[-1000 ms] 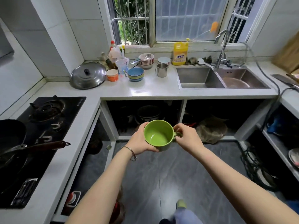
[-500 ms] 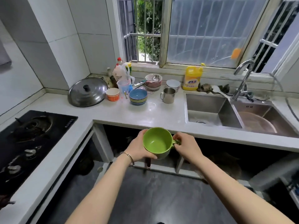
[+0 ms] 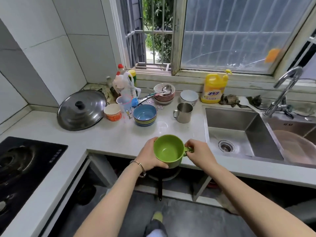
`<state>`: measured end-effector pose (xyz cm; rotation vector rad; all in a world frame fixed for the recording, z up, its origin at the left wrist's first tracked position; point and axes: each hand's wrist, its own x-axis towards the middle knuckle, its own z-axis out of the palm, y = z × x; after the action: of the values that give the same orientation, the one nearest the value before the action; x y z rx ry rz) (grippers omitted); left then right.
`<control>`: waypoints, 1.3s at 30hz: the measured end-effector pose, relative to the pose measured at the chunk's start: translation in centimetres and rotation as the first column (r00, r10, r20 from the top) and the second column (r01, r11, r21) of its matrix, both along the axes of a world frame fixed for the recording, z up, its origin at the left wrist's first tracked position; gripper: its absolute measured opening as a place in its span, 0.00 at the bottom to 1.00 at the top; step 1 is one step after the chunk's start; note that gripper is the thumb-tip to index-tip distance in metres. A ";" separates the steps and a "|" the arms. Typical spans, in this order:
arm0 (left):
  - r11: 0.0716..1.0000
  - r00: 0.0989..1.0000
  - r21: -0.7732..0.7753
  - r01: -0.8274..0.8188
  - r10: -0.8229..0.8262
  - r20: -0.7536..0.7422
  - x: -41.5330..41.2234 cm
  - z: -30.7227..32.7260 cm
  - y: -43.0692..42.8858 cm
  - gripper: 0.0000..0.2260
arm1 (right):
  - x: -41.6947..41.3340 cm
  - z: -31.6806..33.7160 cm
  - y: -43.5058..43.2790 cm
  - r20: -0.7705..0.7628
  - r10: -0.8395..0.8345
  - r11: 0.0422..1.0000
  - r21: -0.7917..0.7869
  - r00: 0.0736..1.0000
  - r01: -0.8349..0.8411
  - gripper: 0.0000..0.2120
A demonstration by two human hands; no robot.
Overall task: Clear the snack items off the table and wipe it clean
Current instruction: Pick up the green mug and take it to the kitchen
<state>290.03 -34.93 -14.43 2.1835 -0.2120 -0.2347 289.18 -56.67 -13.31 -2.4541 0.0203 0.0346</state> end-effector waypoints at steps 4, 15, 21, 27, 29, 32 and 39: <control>1.000 1.000 0.016 0.026 -0.026 -0.017 7.0 -0.8 1.2 0.49 | 6.3 -0.7 1.7 -0.028 -0.053 0.999 0.007 0.998 0.054 0.09; 0.989 0.996 0.132 0.066 -0.058 -0.064 19.1 -3.6 2.1 0.52 | 16.6 -3.4 3.6 -0.106 -0.213 0.976 -0.068 0.971 0.206 0.09; 0.989 0.995 0.145 0.029 -0.015 -0.097 22.2 -5.7 0.7 0.48 | 20.6 -5.3 2.9 -0.157 -0.215 0.974 -0.112 0.964 0.199 0.09; 0.985 0.989 0.174 0.009 0.018 -0.149 25.0 -7.5 -1.1 0.47 | 24.0 -7.2 1.5 -0.191 -0.159 0.978 -0.162 0.969 0.129 0.11; 0.981 0.986 0.196 0.005 0.028 -0.167 25.7 -7.8 -1.7 0.47 | 24.9 -7.6 0.9 -0.195 -0.149 0.979 -0.166 0.969 0.117 0.10; 0.979 0.984 0.204 -0.006 0.042 -0.174 26.4 -7.8 -2.4 0.46 | 26.1 -8.0 0.3 -0.197 -0.127 0.980 -0.176 0.972 0.092 0.10; 0.970 0.983 0.238 -0.053 0.092 -0.158 27.2 -8.7 -3.1 0.42 | 28.0 -9.0 -0.4 -0.214 -0.088 0.984 -0.170 0.973 0.052 0.10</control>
<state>317.27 -38.06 -23.13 2.3841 -0.0090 -0.4185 317.13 -57.03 -22.26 -2.5997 0.2160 0.2857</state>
